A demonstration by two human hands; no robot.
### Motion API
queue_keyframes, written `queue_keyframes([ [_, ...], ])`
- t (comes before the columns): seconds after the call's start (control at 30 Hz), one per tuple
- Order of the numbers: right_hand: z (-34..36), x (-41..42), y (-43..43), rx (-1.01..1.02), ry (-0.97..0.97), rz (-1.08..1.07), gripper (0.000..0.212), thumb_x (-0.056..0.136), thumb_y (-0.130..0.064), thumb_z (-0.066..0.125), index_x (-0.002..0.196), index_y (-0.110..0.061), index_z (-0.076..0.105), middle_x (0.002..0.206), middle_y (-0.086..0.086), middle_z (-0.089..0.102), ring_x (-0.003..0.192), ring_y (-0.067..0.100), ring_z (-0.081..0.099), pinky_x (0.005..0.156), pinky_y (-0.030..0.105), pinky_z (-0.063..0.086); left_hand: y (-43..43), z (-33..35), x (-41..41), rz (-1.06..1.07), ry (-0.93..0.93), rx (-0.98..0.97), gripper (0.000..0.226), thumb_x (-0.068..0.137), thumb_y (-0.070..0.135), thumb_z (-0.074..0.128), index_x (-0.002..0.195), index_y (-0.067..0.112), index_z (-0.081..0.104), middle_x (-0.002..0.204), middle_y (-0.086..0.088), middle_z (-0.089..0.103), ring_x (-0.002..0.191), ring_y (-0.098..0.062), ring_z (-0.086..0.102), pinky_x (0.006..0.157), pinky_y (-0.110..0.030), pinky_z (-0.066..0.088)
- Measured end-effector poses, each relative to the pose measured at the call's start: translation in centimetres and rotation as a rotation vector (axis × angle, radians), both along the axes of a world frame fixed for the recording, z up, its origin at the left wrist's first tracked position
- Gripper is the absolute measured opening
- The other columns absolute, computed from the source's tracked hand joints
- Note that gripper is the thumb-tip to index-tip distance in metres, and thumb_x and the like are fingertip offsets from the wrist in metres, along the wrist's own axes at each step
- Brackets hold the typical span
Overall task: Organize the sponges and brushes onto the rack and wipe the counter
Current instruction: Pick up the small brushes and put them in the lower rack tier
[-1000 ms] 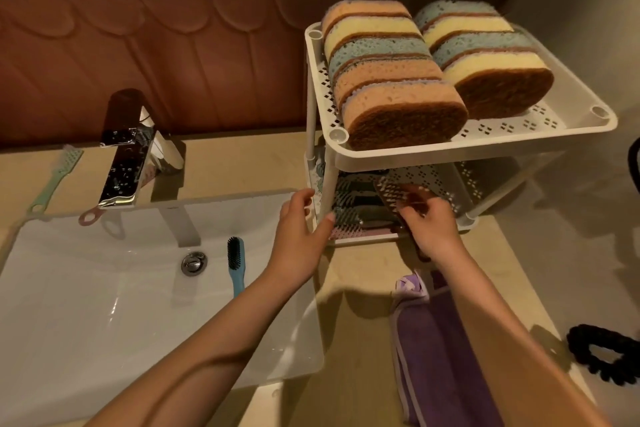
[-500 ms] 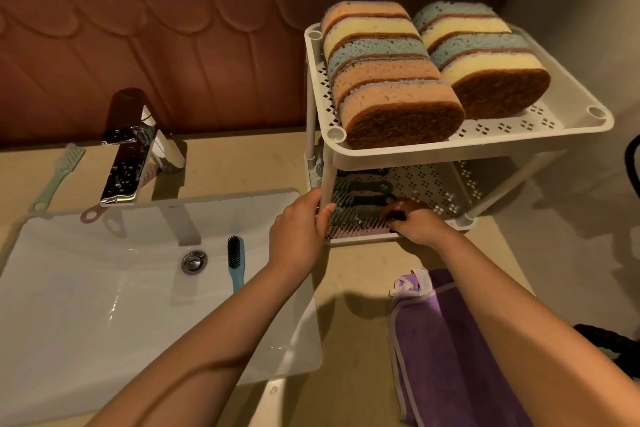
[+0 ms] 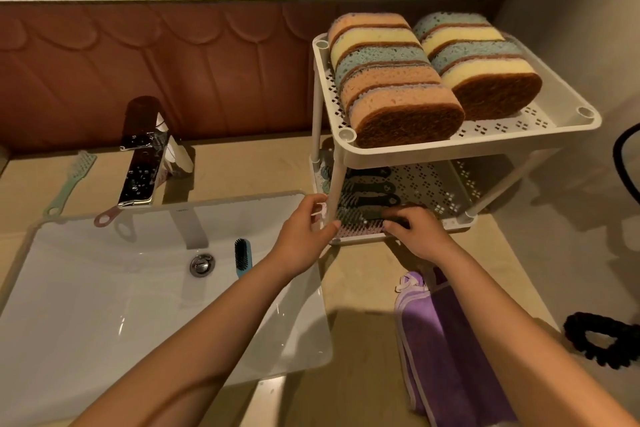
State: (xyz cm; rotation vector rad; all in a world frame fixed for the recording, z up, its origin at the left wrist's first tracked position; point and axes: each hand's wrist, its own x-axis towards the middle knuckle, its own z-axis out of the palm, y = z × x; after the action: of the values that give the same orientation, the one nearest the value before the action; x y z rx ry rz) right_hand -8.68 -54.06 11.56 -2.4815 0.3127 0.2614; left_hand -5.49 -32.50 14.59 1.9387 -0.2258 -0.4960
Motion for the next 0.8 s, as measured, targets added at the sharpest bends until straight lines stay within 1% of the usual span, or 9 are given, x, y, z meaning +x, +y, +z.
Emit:
queue_keyframes([
  [0.1, 1.2, -1.3, 1.8, 0.044, -0.024, 0.036, 0.017, 0.091, -0.022, 0.057, 0.103, -0.016, 0.068, 0.109, 0.000, 0.063, 0.102, 0.017, 0.056, 0.086, 0.027, 0.043, 2.4, -0.8, -0.7, -0.111, 0.103, 0.086, 0.029, 0.091, 0.020, 0.058, 0.119, 0.013, 0.053, 0.119, -0.004, 0.055, 0.113, -0.017, 0.051, 0.094, -0.030, 0.041],
  [0.17, 1.9, -2.2, 3.0, 0.086, -0.047, 0.054, 0.014, 0.090, -0.021, 0.058, 0.098, -0.016, 0.068, 0.101, -0.002, 0.062, 0.094, 0.014, 0.057, 0.079, 0.025, 0.045, 4.3, -1.1, -1.2, -0.214, 0.188, 0.123, 0.019, 0.092, 0.019, 0.055, 0.109, 0.012, 0.057, 0.110, -0.010, 0.061, 0.104, -0.020, 0.056, 0.085, -0.025, 0.043],
  [0.23, 2.6, -2.9, 4.8, 0.130, -0.030, 0.098, 0.011, 0.090, -0.019, 0.059, 0.095, -0.017, 0.068, 0.094, -0.003, 0.065, 0.088, 0.013, 0.059, 0.074, 0.023, 0.045, 6.6, -1.1, -1.6, -0.293, 0.207, 0.172, 0.020, 0.093, 0.020, 0.053, 0.109, 0.010, 0.059, 0.104, -0.010, 0.061, 0.098, -0.018, 0.056, 0.082, -0.022, 0.041],
  [0.33, 3.1, -3.2, 8.0, 0.147, 0.019, 0.188, 0.011, 0.089, -0.020, 0.060, 0.095, -0.018, 0.069, 0.091, -0.004, 0.067, 0.086, 0.011, 0.061, 0.073, 0.021, 0.046, 9.6, -0.8, -2.1, -0.325, 0.190, 0.221, 0.023, 0.094, 0.024, 0.051, 0.112, 0.012, 0.059, 0.104, -0.004, 0.061, 0.102, -0.017, 0.058, 0.084, -0.020, 0.042],
  [0.4, 3.2, -3.2, 10.3, 0.168, 0.048, 0.236, 0.015, 0.089, -0.024, 0.059, 0.102, -0.022, 0.066, 0.092, -0.011, 0.064, 0.086, 0.004, 0.059, 0.075, 0.019, 0.047, 11.4, -0.4, -2.4, -0.333, 0.184, 0.242, 0.026, 0.095, 0.026, 0.050, 0.115, 0.013, 0.057, 0.104, 0.000, 0.060, 0.103, -0.017, 0.057, 0.088, -0.023, 0.043],
  [0.47, 3.1, -2.9, 13.0, 0.168, 0.076, 0.291, 0.020, 0.090, -0.026, 0.057, 0.109, -0.023, 0.064, 0.094, -0.016, 0.061, 0.086, -0.001, 0.056, 0.077, 0.015, 0.044, 13.7, -0.2, -2.8, -0.340, 0.158, 0.299, 0.030, 0.094, 0.031, 0.049, 0.119, 0.015, 0.055, 0.108, 0.001, 0.059, 0.104, -0.017, 0.057, 0.091, -0.026, 0.044],
  [0.57, 3.0, -2.1, 16.9, 0.152, 0.101, 0.384, 0.020, 0.091, -0.026, 0.056, 0.110, -0.021, 0.064, 0.093, -0.009, 0.064, 0.077, 0.001, 0.056, 0.070, 0.012, 0.043, 16.7, 0.0, -3.1, -0.398, 0.104, 0.468, 0.038, 0.093, 0.041, 0.047, 0.124, 0.020, 0.051, 0.124, -0.002, 0.058, 0.109, -0.018, 0.056, 0.096, -0.033, 0.045],
  [0.7, 2.4, -0.6, 23.5, 0.117, 0.164, 0.536, 0.022, 0.091, -0.026, 0.056, 0.112, -0.021, 0.063, 0.091, -0.010, 0.061, 0.070, 0.002, 0.053, 0.064, 0.012, 0.040, 21.8, 0.6, -3.4, -0.331, 0.111, 0.513, 0.042, 0.093, 0.044, 0.046, 0.130, 0.023, 0.047, 0.133, -0.002, 0.053, 0.114, -0.018, 0.054, 0.094, -0.030, 0.044],
  [0.8, 2.4, 0.5, 27.5, 0.115, 0.204, 0.612, 0.025, 0.092, -0.029, 0.055, 0.115, -0.021, 0.062, 0.097, -0.007, 0.062, 0.081, 0.006, 0.058, 0.077, 0.021, 0.048, 25.3, 0.7, -3.4, -0.262, 0.130, 0.492, 0.043, 0.093, 0.045, 0.046, 0.130, 0.023, 0.046, 0.133, -0.003, 0.053, 0.115, -0.018, 0.054, 0.093, -0.029, 0.043],
])
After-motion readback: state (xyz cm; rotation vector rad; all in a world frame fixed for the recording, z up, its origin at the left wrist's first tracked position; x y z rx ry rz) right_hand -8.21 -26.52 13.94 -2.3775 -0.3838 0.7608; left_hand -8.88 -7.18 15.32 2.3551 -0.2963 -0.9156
